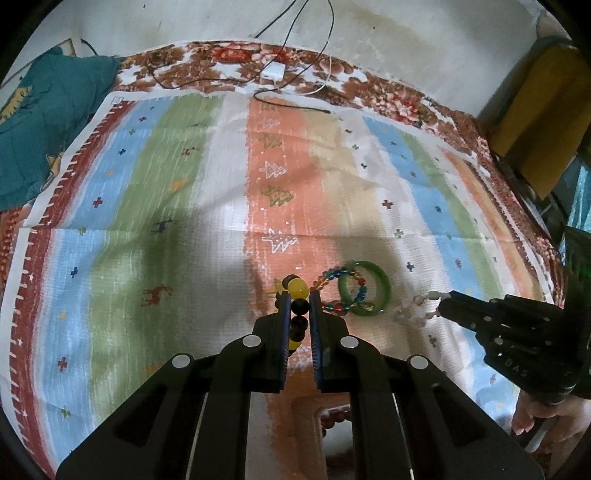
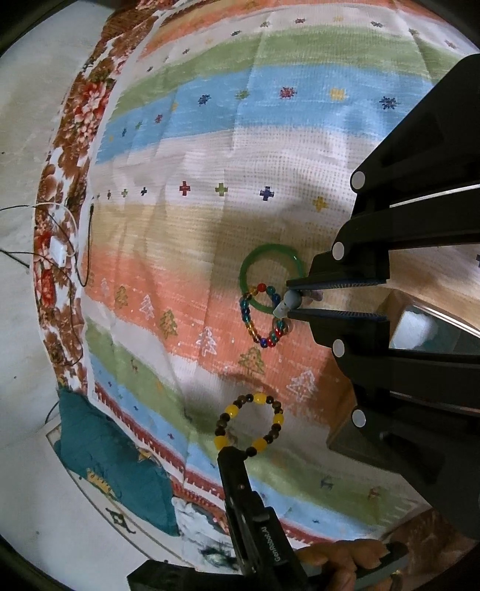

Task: Organize jewelry
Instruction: 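Lift the yellow-and-black bracelet with the left gripper while the right gripper carries the white bracelet to the tin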

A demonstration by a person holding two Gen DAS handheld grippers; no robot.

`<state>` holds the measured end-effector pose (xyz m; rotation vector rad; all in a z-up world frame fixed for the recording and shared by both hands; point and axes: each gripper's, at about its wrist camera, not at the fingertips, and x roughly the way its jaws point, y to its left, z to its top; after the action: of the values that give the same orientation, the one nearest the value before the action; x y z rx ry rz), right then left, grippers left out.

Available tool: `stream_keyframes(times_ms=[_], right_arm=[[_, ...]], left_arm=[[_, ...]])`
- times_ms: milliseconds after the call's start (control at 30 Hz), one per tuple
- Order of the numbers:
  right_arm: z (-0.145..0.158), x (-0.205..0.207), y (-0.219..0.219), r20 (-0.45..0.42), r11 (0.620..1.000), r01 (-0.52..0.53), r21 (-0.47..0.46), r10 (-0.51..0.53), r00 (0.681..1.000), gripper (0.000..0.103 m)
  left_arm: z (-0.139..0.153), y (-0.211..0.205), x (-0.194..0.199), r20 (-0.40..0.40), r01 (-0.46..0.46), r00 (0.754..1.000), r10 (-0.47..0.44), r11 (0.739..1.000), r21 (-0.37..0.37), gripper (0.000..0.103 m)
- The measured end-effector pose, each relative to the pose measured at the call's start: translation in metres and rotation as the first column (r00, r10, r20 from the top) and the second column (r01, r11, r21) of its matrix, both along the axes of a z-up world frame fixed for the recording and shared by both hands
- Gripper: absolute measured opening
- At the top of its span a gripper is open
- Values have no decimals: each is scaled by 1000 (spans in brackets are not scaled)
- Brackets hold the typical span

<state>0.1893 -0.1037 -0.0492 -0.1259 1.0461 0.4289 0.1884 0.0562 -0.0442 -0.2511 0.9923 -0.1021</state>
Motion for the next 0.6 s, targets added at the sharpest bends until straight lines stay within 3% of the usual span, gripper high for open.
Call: stream_keyframes(times_ms=[433,600], right_arm=[[17,-19,4,63,999,-6,-32,8,998,11],[27,-30,2,84,1000,-5,-6,5,996,11]], left_arm=[[22,-5,-22,58,4,998,-4,1000,-4,9],[34,-6,-34,90,8,996,-7,1000,-21,9]])
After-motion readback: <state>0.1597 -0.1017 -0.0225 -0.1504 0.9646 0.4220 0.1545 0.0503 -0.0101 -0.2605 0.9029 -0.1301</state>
